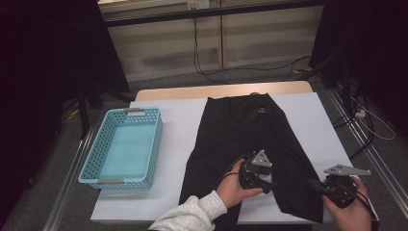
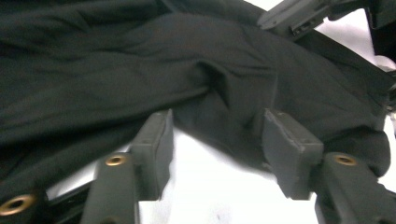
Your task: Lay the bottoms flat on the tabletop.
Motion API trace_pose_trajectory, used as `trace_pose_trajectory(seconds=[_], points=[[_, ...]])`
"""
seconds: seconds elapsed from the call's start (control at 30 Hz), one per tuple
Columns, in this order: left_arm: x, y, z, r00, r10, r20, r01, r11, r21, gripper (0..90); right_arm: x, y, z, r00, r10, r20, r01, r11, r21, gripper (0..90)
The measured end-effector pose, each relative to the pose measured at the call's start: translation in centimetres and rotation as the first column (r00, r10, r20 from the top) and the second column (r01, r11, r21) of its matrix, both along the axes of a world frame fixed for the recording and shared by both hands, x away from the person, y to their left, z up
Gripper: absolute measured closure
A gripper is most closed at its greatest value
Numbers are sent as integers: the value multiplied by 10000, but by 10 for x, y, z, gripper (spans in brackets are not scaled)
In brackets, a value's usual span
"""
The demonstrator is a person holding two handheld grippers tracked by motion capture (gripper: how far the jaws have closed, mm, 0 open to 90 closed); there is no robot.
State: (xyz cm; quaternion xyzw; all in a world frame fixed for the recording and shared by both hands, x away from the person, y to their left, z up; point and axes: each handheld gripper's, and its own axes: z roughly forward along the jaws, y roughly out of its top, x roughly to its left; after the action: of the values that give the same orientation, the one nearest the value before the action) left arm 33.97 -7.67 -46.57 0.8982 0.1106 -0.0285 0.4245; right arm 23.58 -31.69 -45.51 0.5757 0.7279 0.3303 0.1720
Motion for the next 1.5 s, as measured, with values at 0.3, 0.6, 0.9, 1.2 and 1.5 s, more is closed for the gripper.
trace_pose_trajectory(seconds=[0.3, 0.6, 0.9, 1.2, 1.5], points=[[-7, -4, 2, 9998, -131, -157, 134, 9998, 174, 883, -1, -2, 2, 9998, 88, 197, -91, 9998, 163, 899], [4, 18, 4, 9927, 3, -1209, 34, 9995, 302, 891, -8, -18, 8, 9992, -291, 268, 287, 9994, 181, 900], [4, 27, 4, 9916, -41, -1295, 106, 9987, 492, 890, -13, -26, 12, 9954, -933, 229, 939, 9952, -260, 900], [2, 30, 4, 9887, -95, -1493, 171, 9986, 497, 889, -9, -32, 13, 9889, -1397, 503, 1403, 9901, -82, 739], [0, 33, 3, 9875, -105, -1571, 168, 9991, 387, 886, 10, -39, 1, 9836, -1792, 227, 1776, 9824, 574, 689]])
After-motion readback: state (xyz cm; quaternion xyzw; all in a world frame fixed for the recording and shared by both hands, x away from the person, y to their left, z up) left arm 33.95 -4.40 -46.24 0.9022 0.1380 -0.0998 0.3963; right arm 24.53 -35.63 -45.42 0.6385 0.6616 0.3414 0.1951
